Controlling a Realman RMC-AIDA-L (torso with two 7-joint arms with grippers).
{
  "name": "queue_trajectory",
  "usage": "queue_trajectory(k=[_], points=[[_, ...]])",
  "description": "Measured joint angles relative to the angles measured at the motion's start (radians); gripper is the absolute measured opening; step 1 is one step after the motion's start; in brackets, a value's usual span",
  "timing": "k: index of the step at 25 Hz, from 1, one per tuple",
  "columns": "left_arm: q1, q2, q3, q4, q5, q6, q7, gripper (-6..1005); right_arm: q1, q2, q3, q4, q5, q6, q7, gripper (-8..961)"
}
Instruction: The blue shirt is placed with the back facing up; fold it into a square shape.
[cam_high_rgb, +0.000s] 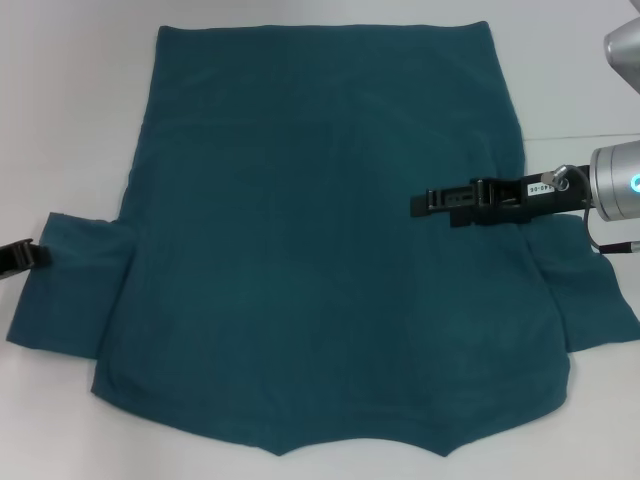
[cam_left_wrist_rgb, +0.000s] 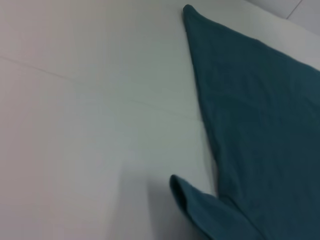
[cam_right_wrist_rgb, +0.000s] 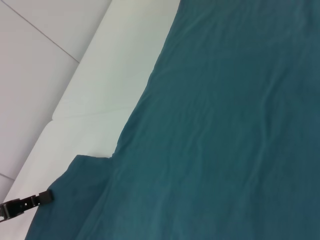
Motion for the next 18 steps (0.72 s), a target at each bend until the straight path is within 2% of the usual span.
queue_trajectory(k=[13,18], points=[[-0.014,0.011,-0.002,0.051,0.086,-0.038,-0.053,35,0.005,0.0,0.0,0.0,-0.001,-0.002,0.0,860],[-0.05,0.02,0.003,0.068,0.176,-0.017,-0.101,42,0.007,0.001,-0.005,0.0,-0.002,-0.002,0.0,858]])
